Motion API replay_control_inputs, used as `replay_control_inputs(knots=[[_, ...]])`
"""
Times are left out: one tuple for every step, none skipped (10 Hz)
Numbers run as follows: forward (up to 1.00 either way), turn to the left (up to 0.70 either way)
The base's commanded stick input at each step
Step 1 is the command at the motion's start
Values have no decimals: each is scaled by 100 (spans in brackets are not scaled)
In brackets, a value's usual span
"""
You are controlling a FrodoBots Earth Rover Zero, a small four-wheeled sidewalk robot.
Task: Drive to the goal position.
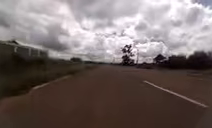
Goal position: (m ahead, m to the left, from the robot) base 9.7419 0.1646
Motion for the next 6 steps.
replay_control_inputs(knots=[[100,-16],[100,-21],[100,-19],[100,0],[100,0],[100,0]])
